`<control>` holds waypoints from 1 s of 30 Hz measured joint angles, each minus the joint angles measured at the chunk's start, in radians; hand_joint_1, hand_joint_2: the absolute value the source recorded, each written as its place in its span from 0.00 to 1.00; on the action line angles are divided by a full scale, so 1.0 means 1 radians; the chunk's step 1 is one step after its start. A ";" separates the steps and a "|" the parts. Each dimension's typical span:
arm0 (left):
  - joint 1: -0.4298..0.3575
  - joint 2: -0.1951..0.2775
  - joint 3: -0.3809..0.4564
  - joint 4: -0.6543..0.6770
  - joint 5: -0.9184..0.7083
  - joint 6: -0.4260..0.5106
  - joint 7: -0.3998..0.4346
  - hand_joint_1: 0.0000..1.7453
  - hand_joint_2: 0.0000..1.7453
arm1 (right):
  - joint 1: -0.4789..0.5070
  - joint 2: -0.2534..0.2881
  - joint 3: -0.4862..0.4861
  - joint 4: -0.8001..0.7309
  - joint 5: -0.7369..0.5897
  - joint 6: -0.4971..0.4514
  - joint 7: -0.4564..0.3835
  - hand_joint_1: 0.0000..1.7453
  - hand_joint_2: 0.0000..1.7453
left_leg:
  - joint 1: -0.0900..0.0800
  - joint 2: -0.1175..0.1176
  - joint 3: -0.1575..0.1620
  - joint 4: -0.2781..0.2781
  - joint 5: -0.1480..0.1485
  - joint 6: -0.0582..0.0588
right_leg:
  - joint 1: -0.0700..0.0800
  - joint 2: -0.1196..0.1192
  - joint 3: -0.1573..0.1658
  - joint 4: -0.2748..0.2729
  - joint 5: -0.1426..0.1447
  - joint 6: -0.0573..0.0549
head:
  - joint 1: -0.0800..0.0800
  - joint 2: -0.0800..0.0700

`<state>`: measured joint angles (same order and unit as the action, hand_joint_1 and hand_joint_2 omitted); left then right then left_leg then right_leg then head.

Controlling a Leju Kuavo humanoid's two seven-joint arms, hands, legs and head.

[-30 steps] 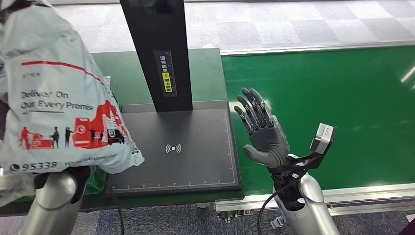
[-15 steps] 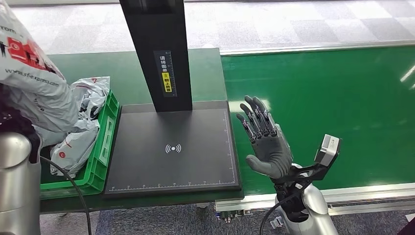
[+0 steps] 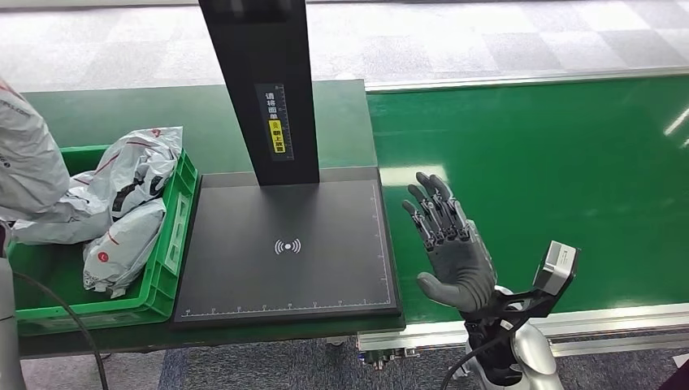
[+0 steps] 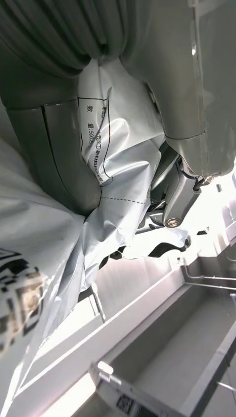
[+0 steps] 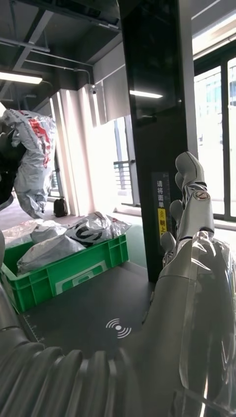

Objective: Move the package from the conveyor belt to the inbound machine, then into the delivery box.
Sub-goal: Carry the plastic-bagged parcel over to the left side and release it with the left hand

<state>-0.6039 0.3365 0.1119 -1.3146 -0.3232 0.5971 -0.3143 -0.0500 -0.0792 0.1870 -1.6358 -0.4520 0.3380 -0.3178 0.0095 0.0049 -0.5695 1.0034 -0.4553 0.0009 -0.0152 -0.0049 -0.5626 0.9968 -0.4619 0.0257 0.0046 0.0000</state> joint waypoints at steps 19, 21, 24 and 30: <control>0.040 0.050 -0.041 0.160 -0.264 -0.329 0.286 1.00 1.00 | 0.027 0.009 -0.015 -0.028 0.011 0.032 0.042 0.00 1.00 | 0.000 0.001 -0.001 0.000 0.000 0.000 | 0.000 0.001 -0.001 0.000 0.000 0.000 | 0.000 0.000; 0.059 0.051 -0.052 0.162 -0.292 -0.365 0.301 1.00 1.00 | 0.027 0.017 -0.020 -0.035 0.018 0.033 0.051 0.00 1.00 | 0.000 0.001 -0.001 0.000 0.000 0.000 | 0.000 0.001 -0.001 0.000 0.000 0.000 | 0.000 0.000; 0.073 0.051 -0.063 0.164 -0.319 -0.395 0.315 0.45 1.00 | 0.028 0.026 -0.027 -0.041 0.021 0.034 0.057 0.00 1.00 | 0.000 0.001 -0.001 0.000 0.000 0.000 | 0.000 0.000 -0.001 0.000 0.000 0.000 | 0.000 0.000; 0.097 0.051 -0.074 0.163 -0.371 -0.442 0.335 0.00 1.00 | 0.050 0.031 -0.038 -0.050 0.031 0.042 0.053 0.00 1.00 | 0.000 0.001 -0.001 0.000 0.000 0.000 | 0.000 0.000 -0.001 0.000 0.000 0.000 | 0.000 0.000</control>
<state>-0.5066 0.3873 0.0374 -1.1514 -0.6943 0.1548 0.0203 -0.0003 -0.0486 0.1490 -1.6862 -0.4213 0.3797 -0.2651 0.0095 0.0055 -0.5709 1.0034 -0.4554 0.0009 -0.0152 -0.0045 -0.5641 0.9967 -0.4620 0.0256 0.0046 0.0000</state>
